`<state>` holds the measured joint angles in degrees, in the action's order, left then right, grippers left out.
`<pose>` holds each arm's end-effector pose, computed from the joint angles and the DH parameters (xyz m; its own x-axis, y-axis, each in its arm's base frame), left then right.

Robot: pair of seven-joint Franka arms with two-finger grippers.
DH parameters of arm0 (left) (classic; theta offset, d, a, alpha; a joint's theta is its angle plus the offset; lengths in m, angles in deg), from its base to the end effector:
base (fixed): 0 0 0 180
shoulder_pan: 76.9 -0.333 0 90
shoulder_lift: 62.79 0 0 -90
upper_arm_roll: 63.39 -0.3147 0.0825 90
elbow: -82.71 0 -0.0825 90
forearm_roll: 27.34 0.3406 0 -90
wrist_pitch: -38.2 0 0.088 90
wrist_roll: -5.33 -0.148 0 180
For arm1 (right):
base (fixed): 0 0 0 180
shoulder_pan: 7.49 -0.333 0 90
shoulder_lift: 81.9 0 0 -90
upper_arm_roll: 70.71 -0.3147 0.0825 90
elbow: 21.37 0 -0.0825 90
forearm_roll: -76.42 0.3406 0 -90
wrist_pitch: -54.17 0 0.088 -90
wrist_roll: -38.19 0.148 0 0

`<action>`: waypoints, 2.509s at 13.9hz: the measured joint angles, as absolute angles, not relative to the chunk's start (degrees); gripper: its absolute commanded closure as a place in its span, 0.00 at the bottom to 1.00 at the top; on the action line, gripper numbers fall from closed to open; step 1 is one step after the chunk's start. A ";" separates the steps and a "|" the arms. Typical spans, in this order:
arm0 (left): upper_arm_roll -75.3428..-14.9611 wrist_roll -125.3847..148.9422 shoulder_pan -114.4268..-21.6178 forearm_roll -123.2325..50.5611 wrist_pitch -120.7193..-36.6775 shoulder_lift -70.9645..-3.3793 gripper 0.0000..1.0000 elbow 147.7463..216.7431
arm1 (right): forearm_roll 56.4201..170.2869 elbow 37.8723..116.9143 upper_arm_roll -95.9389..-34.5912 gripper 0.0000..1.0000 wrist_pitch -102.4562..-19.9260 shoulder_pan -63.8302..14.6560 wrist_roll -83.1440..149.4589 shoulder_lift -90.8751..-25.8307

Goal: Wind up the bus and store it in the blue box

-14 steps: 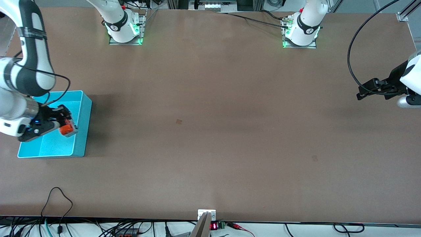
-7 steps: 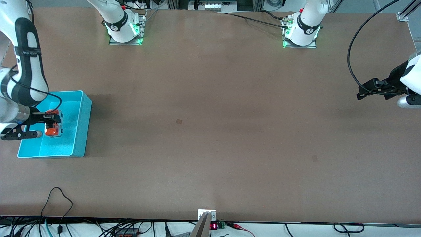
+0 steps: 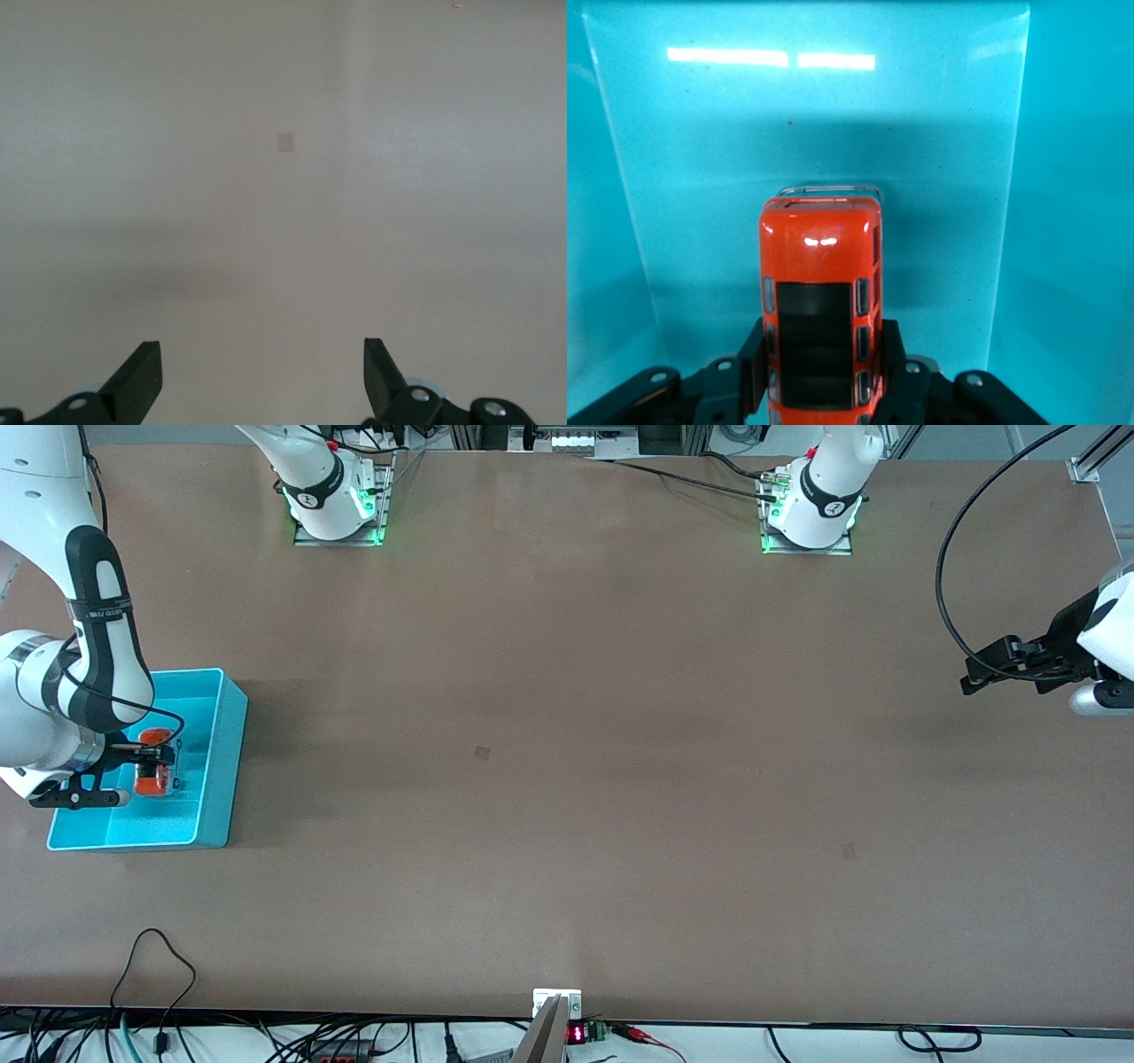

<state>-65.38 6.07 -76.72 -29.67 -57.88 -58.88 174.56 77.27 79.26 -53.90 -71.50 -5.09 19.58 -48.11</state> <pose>0.5397 0.0109 0.5419 0.9988 0.0487 0.0051 0.0485 -0.9981 0.0382 0.5815 -0.1898 0.2230 0.9853 0.0078 -0.1704 0.0253 -0.9946 0.1011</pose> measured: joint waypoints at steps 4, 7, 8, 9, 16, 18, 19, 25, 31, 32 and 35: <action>-65.38 6.07 -76.72 -29.67 -58.02 -58.88 0.00 174.56 | 77.27 81.16 -53.90 1.00 -71.42 -4.97 19.48 -47.80; -65.34 6.02 -76.65 -29.67 -58.81 -58.88 0.00 174.56 | 77.27 82.72 -53.89 1.00 -70.45 -4.97 19.42 -48.78; -65.28 6.01 -76.57 -29.67 -58.92 -58.88 0.00 174.56 | 77.27 83.29 -53.89 1.00 -69.83 -4.97 19.40 -49.16; -65.19 6.01 -76.51 -29.67 -59.00 -58.88 0.00 174.56 | 77.27 83.78 -53.89 0.86 -69.34 -4.97 19.40 -49.54; -65.13 5.98 -76.55 -29.67 -60.06 -58.88 0.00 174.56 | 77.27 84.49 -53.95 0.00 -68.29 -5.00 19.32 -50.11; -65.10 5.95 -76.54 -29.67 -60.06 -58.88 0.00 174.56 | 77.27 84.30 -53.98 0.00 -68.38 -5.05 19.29 -50.35; -65.02 5.95 -76.53 -29.67 -60.06 -58.88 0.00 174.56 | 77.27 83.95 -54.02 0.00 -68.53 -5.11 19.29 -50.85; -64.91 6.02 -76.56 -29.67 -59.68 -58.88 0.00 174.56 | 77.23 77.22 -56.78 0.00 -61.96 -6.10 19.19 -60.68; -64.92 6.02 -76.62 -29.67 -59.61 -58.88 0.00 174.57 | 77.26 72.08 -61.81 0.00 -49.64 -6.52 19.20 -69.19; -64.93 6.02 -76.64 -29.67 -59.61 -58.88 0.00 174.57 | 77.25 71.92 -62.85 0.00 -48.78 -6.91 19.31 -70.56; -64.94 6.02 -76.67 -29.67 -59.49 -58.88 0.00 174.57 | 77.24 69.68 -65.51 0.00 -44.57 -7.42 21.11 -73.10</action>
<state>-64.94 6.02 -76.67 -29.67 -59.49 -58.88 174.57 77.24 69.68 -65.51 -44.57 -7.42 21.11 -73.10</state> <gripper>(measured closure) 0.000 0.000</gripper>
